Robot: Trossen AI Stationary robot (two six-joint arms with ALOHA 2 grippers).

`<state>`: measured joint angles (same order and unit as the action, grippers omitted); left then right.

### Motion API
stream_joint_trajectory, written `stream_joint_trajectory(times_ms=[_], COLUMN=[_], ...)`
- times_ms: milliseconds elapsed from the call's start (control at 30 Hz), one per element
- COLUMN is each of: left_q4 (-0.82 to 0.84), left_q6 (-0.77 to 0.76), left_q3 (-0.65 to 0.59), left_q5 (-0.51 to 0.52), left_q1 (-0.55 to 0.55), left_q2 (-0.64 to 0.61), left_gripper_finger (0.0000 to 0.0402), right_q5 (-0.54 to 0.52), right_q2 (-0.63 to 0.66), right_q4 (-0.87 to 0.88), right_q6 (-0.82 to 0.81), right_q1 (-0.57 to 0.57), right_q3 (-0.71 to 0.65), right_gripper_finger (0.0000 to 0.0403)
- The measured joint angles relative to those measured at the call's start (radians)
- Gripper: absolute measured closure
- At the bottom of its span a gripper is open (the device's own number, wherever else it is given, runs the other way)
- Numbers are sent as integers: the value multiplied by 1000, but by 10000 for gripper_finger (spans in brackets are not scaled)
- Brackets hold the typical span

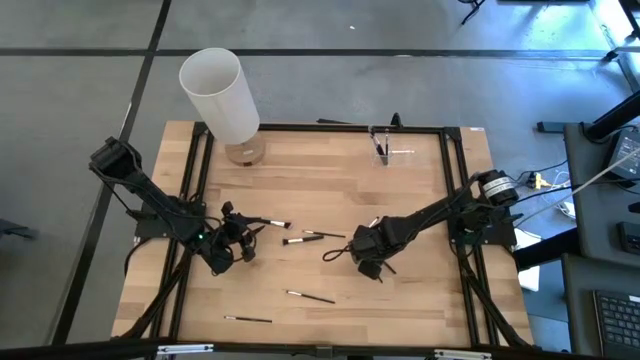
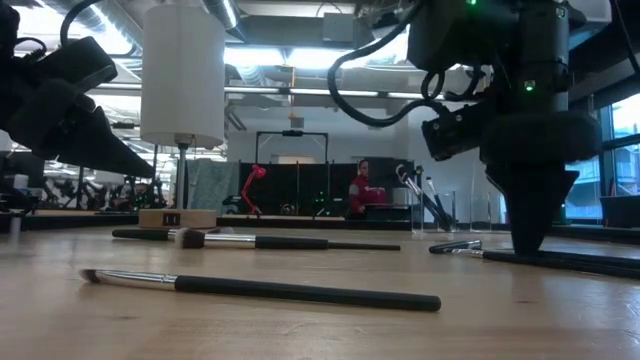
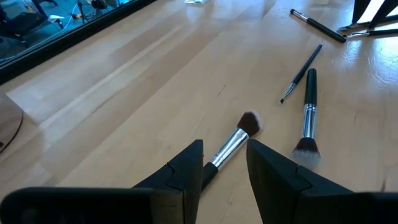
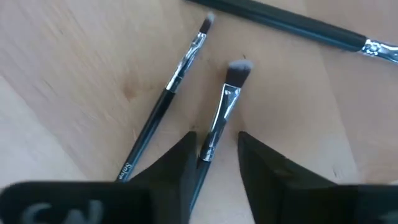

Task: Put items in baskets/containers
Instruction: Put the eyeshadow brush into the middle of the transparent organizer

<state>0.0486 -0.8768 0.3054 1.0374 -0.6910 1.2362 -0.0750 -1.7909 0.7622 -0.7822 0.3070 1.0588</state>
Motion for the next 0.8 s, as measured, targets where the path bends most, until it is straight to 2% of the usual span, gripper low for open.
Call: stream_joint_trajectory(times_ms=[167, 233, 500, 667, 800], left_q4=[5, 4, 8, 7, 5], left_q6=[8, 20, 76, 112, 139], left_q3=[0, 0, 0, 0, 0], left_q5=[7, 10, 54, 90, 85], left_q1=[0, 0, 0, 7, 38], left_q2=[0, 0, 0, 0, 0], left_gripper_finger=[284, 284, 284, 284, 284], right_q5=[4, 6, -36, -170, -350], right_q2=[-1, -1, 60, 188, 326], right_q4=[25, 29, 88, 187, 212], right_q6=[-14, -16, -15, 33, 109], right_q1=[-21, -29, -69, -143, -241], right_q3=[-1, -1, -10, 22, 45], right_gripper_finger=[373, 389, 362, 384, 390])
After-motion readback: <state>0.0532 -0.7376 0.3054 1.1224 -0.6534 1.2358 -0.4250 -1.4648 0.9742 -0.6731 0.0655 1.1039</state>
